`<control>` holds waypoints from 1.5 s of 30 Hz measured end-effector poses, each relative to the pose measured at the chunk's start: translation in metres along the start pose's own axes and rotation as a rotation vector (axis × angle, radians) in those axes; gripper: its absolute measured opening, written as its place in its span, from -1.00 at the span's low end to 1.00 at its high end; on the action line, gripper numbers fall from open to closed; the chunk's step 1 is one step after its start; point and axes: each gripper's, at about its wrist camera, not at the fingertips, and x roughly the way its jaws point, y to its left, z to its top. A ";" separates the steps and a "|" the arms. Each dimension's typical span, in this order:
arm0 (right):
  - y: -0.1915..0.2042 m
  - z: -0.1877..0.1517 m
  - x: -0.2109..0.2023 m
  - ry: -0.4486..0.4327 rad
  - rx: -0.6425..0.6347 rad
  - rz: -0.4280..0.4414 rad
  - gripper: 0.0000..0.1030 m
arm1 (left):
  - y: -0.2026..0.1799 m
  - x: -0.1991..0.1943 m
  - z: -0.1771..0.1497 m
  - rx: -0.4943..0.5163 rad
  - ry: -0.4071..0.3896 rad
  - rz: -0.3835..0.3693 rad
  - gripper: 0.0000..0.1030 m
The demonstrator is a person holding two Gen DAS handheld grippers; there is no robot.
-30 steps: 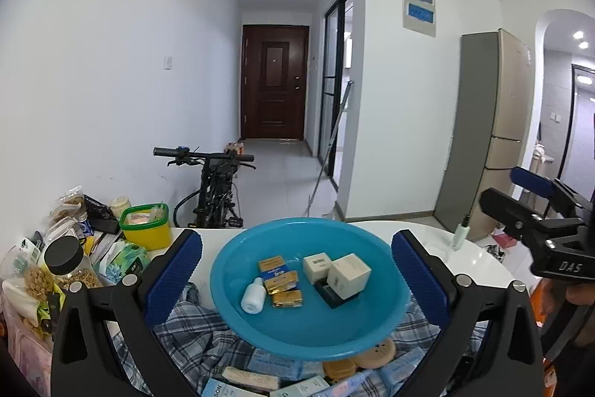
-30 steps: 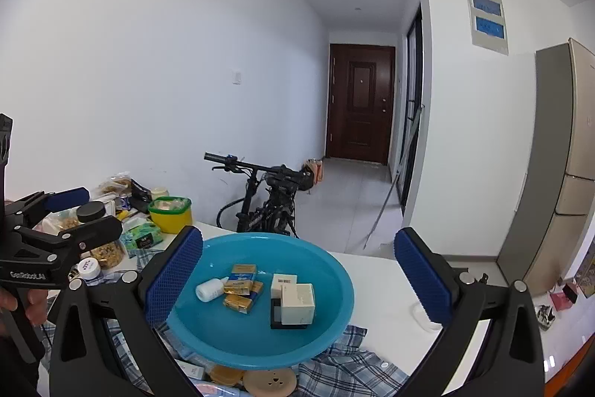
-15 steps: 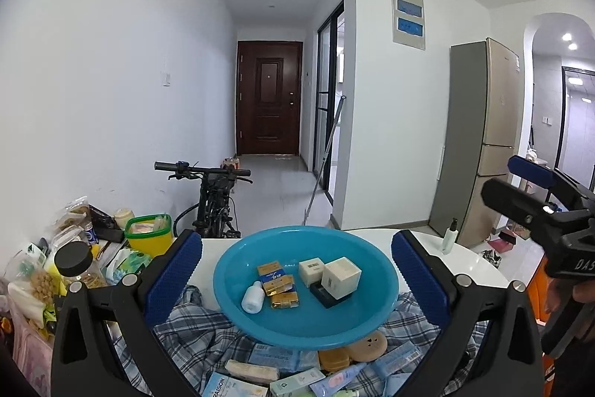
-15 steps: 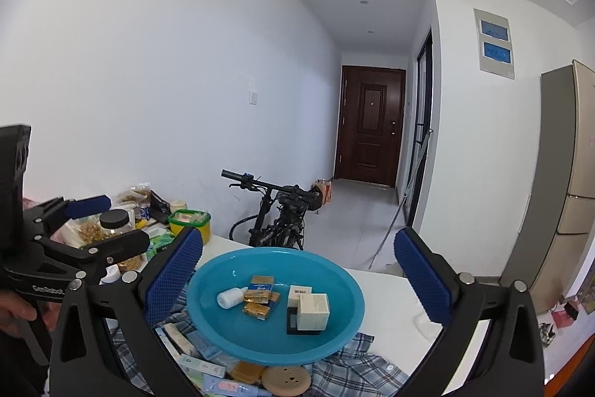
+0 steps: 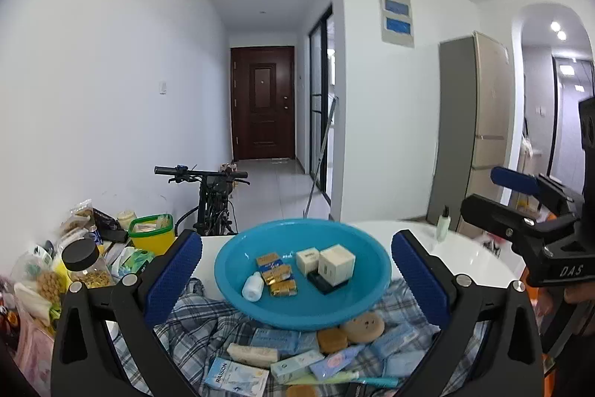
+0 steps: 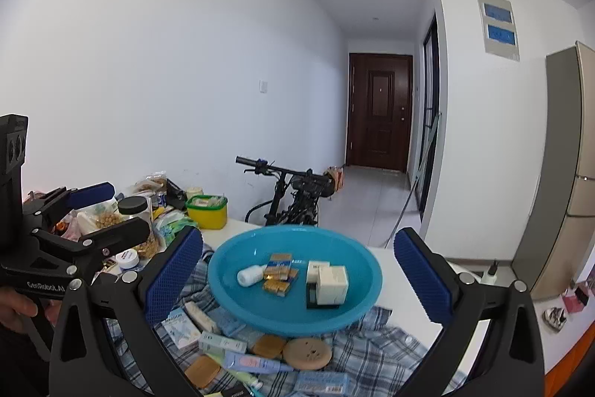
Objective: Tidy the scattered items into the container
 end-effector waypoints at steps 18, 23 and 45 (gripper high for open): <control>-0.008 -0.057 -0.007 -0.037 0.060 -0.007 0.99 | 0.014 0.012 -0.078 -0.086 0.002 0.029 1.00; -0.005 -0.075 -0.005 -0.054 0.034 -0.041 0.99 | 0.013 0.015 -0.103 -0.102 -0.013 0.014 1.00; -0.013 -0.136 0.013 -0.131 0.028 -0.169 0.99 | 0.010 0.040 -0.165 -0.074 -0.081 0.040 1.00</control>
